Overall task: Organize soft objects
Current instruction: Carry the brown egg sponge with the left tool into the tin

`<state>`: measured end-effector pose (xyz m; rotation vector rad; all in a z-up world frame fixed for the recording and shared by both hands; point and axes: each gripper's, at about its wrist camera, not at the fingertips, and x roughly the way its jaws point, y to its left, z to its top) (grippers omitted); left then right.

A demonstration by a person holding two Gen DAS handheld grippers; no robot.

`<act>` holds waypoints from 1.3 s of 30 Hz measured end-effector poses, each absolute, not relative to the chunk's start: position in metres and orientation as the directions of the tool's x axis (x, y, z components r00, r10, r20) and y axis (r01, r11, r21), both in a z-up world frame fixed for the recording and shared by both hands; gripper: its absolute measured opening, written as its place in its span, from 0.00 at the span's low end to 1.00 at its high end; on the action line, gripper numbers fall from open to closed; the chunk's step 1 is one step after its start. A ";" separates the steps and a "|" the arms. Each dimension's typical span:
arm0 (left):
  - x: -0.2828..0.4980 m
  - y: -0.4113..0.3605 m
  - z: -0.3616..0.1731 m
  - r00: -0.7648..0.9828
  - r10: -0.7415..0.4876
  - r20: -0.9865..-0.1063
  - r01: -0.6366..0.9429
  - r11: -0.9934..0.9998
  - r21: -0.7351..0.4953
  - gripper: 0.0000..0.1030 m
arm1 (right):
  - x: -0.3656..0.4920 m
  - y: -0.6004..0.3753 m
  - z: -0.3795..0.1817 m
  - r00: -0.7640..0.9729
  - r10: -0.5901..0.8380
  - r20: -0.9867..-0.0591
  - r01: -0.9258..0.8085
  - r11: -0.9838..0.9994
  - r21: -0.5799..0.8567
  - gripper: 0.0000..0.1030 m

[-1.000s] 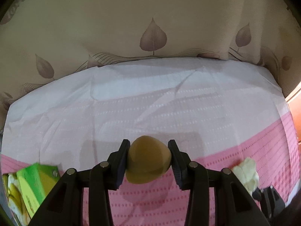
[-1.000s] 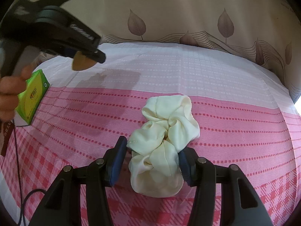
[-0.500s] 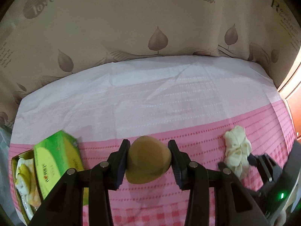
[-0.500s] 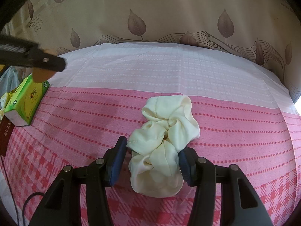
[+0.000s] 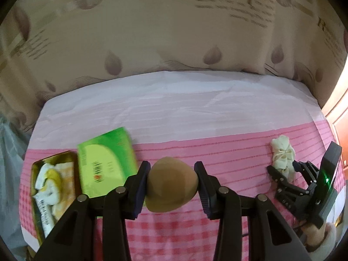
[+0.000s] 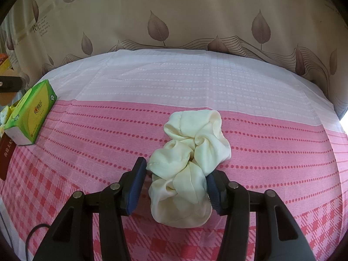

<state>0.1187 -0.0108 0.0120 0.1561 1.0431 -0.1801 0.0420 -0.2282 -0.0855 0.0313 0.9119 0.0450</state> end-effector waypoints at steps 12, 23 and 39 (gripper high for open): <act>0.117 0.111 0.032 0.517 0.072 -0.853 0.027 0.995 0.100 0.41 | 0.044 -0.227 -0.087 0.610 0.044 -0.792 -0.026 0.999 0.035 0.49; 0.125 0.217 0.016 0.470 0.159 -0.868 -0.146 0.984 0.101 0.41 | 0.044 -0.226 -0.088 0.609 0.039 -0.792 -0.028 0.999 0.028 0.49; 0.153 0.257 -0.040 0.419 0.140 -0.897 -0.184 0.981 0.067 0.44 | 0.045 -0.224 -0.089 0.607 0.031 -0.794 -0.032 0.999 0.015 0.50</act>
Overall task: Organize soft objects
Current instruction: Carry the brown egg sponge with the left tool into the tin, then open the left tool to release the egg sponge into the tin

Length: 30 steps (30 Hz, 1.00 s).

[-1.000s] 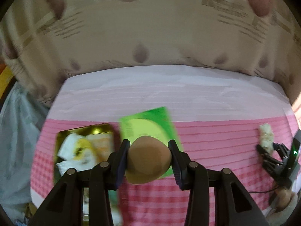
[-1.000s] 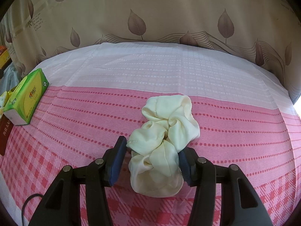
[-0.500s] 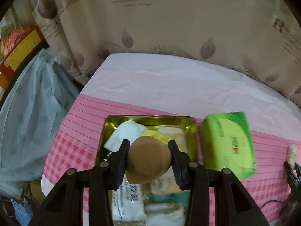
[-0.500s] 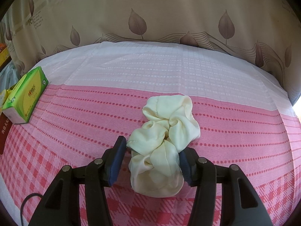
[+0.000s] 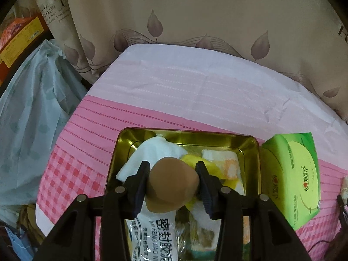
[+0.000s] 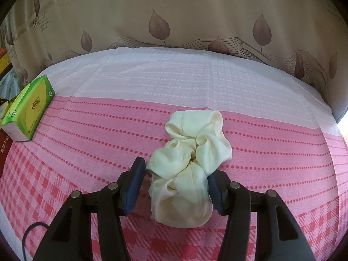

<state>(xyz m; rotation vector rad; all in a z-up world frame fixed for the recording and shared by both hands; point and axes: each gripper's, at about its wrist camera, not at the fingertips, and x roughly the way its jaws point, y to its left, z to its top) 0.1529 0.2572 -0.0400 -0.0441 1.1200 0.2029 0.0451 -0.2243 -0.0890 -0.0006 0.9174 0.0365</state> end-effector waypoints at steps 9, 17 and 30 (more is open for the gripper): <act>0.155 0.268 -0.041 0.436 0.116 -0.893 -0.183 0.982 0.038 0.54 | 0.045 -0.223 -0.089 0.607 0.022 -0.795 -0.027 1.000 0.007 0.52; 0.131 0.270 -0.024 0.476 0.159 -0.865 -0.202 0.977 0.069 0.54 | 0.046 -0.223 -0.090 0.606 0.018 -0.796 -0.028 1.000 0.002 0.52; 0.028 0.226 0.002 0.624 0.340 -0.703 -0.191 0.939 0.285 0.55 | 0.044 -0.221 -0.089 0.609 -0.002 -0.793 -0.023 1.000 -0.019 0.51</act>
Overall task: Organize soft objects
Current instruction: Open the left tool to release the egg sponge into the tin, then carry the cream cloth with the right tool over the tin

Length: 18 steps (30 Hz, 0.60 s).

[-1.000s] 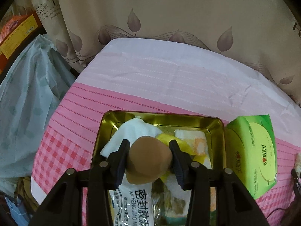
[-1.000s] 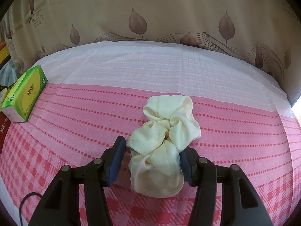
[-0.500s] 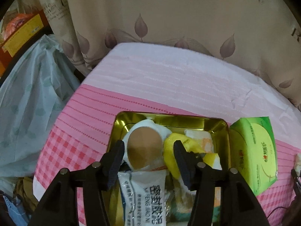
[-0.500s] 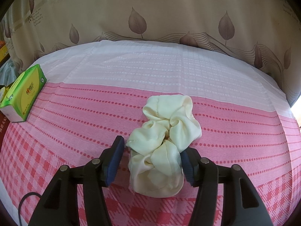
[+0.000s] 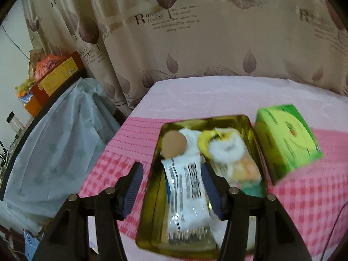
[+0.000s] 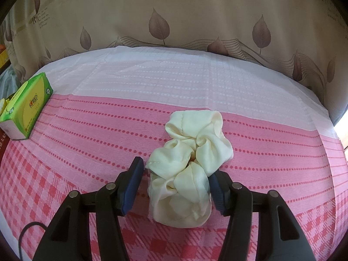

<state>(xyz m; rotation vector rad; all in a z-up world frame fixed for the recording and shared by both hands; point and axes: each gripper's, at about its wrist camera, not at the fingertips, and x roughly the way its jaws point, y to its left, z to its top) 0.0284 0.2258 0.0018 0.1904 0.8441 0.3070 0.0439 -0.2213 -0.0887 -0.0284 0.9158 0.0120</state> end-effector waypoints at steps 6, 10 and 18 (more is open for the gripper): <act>0.006 0.220 -0.007 0.621 0.317 -0.717 -0.186 0.948 0.258 0.55 | 0.038 -0.214 -0.086 0.616 -0.018 -0.788 -0.014 0.999 -0.034 0.29; -0.002 0.220 -0.005 0.621 0.305 -0.722 -0.201 0.952 0.229 0.55 | 0.034 -0.205 -0.084 0.626 -0.051 -0.778 -0.003 0.998 -0.067 0.22; -0.008 0.229 -0.005 0.623 0.291 -0.726 -0.222 0.956 0.193 0.55 | 0.026 -0.189 -0.071 0.636 -0.049 -0.770 -0.012 0.997 -0.073 0.21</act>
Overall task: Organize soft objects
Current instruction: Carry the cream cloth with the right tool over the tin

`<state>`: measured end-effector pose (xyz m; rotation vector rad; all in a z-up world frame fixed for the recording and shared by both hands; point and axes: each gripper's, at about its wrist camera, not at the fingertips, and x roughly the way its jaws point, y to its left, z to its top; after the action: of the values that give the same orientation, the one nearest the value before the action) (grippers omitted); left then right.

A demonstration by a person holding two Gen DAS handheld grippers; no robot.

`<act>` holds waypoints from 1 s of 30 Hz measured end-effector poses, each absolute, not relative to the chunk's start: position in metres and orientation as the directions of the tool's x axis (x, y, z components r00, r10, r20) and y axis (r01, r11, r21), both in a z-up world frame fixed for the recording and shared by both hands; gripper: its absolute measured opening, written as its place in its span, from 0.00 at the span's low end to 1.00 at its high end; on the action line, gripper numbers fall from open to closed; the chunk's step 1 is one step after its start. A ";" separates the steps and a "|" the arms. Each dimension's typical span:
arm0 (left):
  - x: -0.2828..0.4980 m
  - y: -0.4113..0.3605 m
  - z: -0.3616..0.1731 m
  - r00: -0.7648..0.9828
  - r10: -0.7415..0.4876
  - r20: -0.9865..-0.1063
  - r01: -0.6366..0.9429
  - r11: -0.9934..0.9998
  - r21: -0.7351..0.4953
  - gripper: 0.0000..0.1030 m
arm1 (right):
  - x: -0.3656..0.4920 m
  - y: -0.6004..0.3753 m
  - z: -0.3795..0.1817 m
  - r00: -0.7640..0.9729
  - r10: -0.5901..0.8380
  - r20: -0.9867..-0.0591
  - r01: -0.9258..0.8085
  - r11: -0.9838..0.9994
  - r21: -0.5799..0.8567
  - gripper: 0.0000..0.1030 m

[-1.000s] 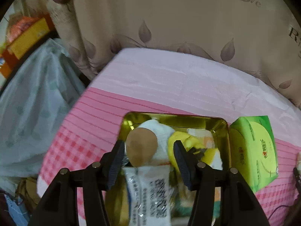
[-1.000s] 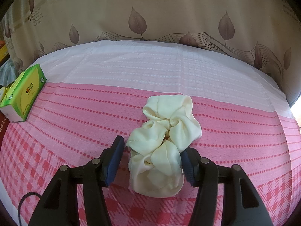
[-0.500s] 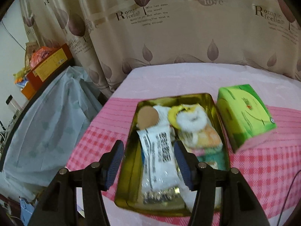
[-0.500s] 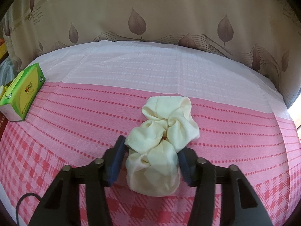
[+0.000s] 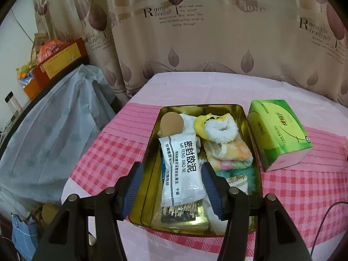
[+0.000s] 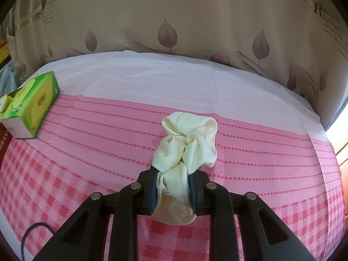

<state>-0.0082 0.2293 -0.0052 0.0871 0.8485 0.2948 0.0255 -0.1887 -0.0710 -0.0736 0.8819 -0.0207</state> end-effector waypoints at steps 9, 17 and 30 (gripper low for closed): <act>-0.009 0.240 -0.008 0.616 0.267 -0.741 -0.230 0.961 0.155 0.55 | 0.017 -0.149 -0.033 0.669 0.017 -0.743 -0.098 0.993 -0.065 0.21; -0.009 0.250 -0.007 0.610 0.268 -0.746 -0.253 0.958 0.138 0.55 | 0.012 -0.092 0.000 0.685 0.124 -0.718 -0.215 0.976 -0.038 0.21; -0.012 0.274 0.000 0.600 0.313 -0.736 -0.327 0.936 0.131 0.55 | 0.014 0.038 0.019 0.612 0.364 -0.702 -0.467 0.883 0.050 0.21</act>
<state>-0.0121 0.2739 -0.0001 -0.0179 0.8494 0.3709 0.0139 0.0375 0.0193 -0.1433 0.7756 0.4813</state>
